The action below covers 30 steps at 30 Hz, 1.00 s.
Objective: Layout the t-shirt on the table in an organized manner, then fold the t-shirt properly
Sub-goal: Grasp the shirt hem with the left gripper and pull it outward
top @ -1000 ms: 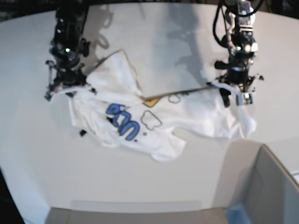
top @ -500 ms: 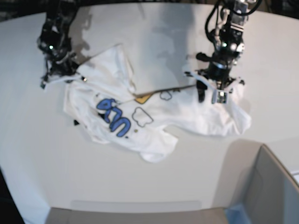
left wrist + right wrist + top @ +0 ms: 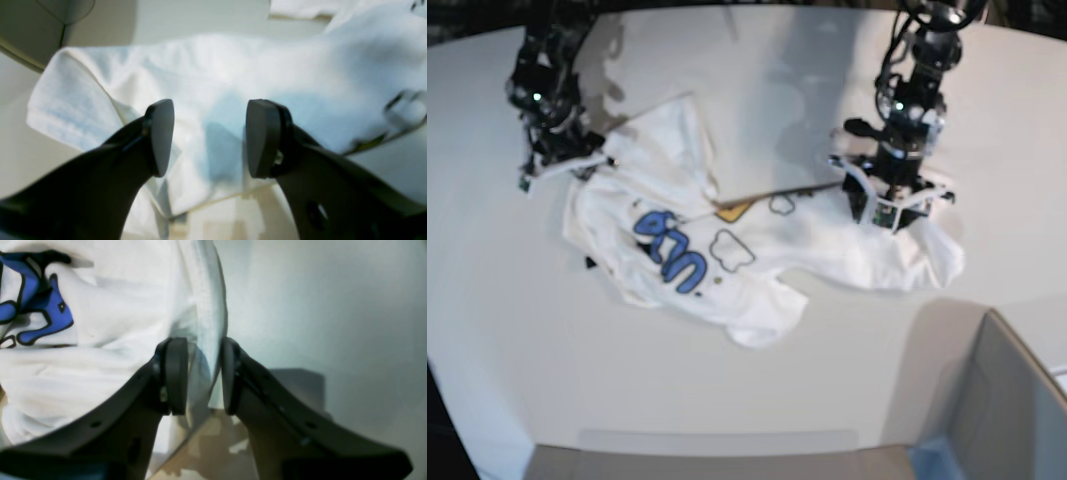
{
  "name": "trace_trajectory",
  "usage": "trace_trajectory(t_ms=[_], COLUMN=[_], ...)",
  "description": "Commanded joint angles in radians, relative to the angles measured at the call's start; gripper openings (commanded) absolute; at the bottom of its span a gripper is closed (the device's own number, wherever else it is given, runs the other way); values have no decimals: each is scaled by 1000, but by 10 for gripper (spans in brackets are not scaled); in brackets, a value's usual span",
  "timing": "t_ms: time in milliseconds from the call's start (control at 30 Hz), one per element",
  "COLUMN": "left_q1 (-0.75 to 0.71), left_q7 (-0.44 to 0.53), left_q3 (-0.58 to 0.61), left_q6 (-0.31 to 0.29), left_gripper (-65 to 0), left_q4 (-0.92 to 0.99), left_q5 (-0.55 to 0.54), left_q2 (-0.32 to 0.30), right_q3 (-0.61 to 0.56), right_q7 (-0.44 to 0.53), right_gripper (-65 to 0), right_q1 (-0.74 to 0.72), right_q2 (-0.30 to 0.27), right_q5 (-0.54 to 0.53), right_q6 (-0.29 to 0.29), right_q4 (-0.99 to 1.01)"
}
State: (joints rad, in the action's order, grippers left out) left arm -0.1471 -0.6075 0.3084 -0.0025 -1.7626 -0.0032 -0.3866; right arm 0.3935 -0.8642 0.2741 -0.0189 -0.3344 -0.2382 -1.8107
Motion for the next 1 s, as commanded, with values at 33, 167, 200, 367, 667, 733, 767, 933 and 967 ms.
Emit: trace_trajectory(t_ms=[33,167,200,367,667,733,767,933,967], left_q1=[28,48,57,109,241,280,295,395,415], left_q7=[10,10,10,11,-38,-44,-45,-55,-55], left_q3=[-4,48,64,110,5,-22,-30,-38,-38], left_q6=[8,-18,-32,-95,-93,-93,-93,-92,-92], left_gripper=[-297,-285,-285,-333,-609,-602,-603,-602,-602], left_q4=[13,108,129,220,280,243,226,181,183], left_q5=[81,180,194,219,217,216,216,213,211], left_q2=[16,28,28,28,93,94,94,94,94], right_q3=[0,0,0,0,5,5,5,5,5], right_q7=[9,9,9,7,7,9,10,12,12], right_gripper=[-470,-470,-470,-470,-470,-470,-470,-470,-470], right_q1=[-6,-3,-3,-2,7,9,11,14,14], right_q2=[-5,-5,-5,-5,-5,-5,-5,-5,-5], right_q5=[4,4,4,4,4,4,4,5,5], right_q6=[4,4,4,4,4,4,4,3,3], right_q4=[-22,-22,-22,-22,-22,-24,-24,-24,-24])
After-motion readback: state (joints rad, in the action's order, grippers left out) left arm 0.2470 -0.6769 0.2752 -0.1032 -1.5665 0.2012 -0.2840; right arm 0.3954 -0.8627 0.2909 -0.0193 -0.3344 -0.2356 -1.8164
